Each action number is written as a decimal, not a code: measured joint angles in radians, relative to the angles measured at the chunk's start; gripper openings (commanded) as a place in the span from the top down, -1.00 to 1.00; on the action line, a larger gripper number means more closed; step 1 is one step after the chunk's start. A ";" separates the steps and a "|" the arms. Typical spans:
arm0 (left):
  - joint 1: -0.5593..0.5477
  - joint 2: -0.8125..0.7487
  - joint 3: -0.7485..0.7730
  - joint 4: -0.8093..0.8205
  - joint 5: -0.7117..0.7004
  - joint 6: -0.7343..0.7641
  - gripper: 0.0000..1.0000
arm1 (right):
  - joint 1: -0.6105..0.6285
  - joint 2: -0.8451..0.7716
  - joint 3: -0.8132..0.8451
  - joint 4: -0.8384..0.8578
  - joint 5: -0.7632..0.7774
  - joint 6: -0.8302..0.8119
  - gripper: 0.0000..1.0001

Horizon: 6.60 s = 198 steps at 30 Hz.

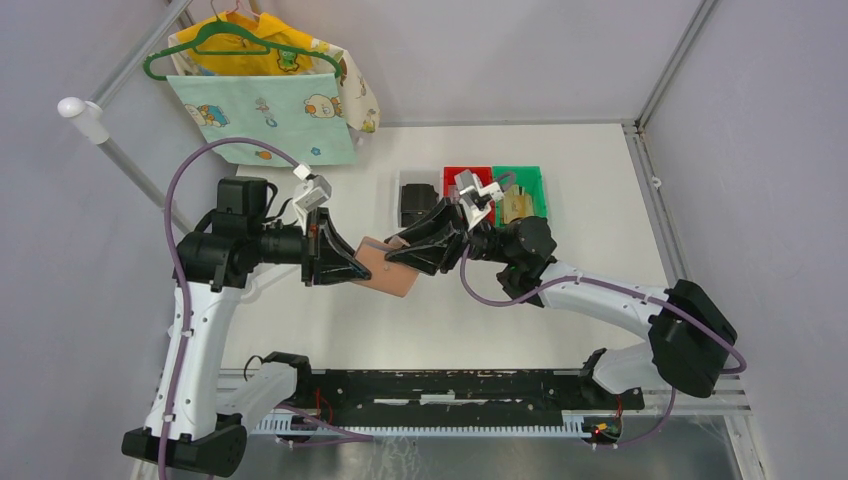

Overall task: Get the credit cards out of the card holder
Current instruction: Open the card holder, then remove the credit card from the card holder.

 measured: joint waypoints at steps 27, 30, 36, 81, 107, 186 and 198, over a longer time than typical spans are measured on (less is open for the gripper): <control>-0.001 -0.085 -0.126 -0.126 -0.002 0.291 -0.42 | 0.028 -0.038 0.104 -0.215 -0.049 0.074 0.99; -0.001 -0.089 -0.126 -0.150 0.005 0.340 -0.45 | 0.042 -0.040 0.145 -0.291 -0.049 0.027 1.00; -0.001 -0.099 -0.132 -0.263 0.001 0.503 -0.62 | 0.045 -0.040 0.276 -0.515 -0.044 -0.101 1.00; -0.001 -0.318 -0.203 0.191 -0.265 0.456 0.08 | 0.081 0.027 0.532 -0.786 -0.103 -0.158 1.00; -0.002 -0.303 -0.199 0.405 -0.167 0.022 0.96 | 0.086 0.043 0.534 -0.813 -0.125 -0.146 -0.45; -0.001 -0.150 0.017 0.338 -0.161 -0.134 -0.99 | 0.017 -0.077 0.069 -0.264 0.219 0.310 1.00; -0.001 -0.251 0.017 0.188 -0.299 0.407 -0.81 | 0.010 -0.096 0.148 -0.559 0.174 0.302 1.00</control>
